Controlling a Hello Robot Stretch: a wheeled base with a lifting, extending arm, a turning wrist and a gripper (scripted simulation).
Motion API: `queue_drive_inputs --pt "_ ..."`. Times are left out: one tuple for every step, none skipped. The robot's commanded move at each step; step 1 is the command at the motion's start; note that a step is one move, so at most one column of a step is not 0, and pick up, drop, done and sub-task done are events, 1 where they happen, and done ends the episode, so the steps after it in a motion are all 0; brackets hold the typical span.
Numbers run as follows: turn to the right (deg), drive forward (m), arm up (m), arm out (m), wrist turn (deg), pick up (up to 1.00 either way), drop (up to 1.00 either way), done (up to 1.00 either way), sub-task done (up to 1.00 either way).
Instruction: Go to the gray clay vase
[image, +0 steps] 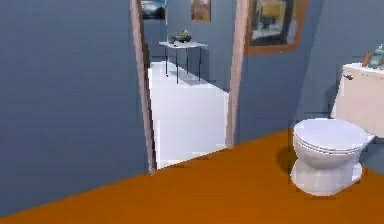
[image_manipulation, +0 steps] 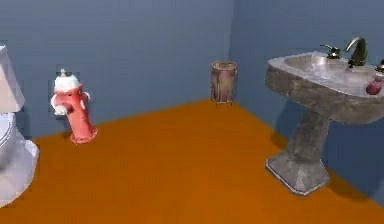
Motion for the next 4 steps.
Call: queue_drive_inputs --pt "0.0 1.00 0.00 0.00 0.0 0.00 0.00 0.00 0.00" --pt "0.0 0.65 0.00 0.00 0.0 0.00 0.00 0.00 0.00" --pt "-12.0 0.00 0.00 0.00 0.0 0.00 0.00 0.00 0.00" --pt "0.0 1.00 0.00 0.00 0.0 0.00 0.00 0.00 0.00"
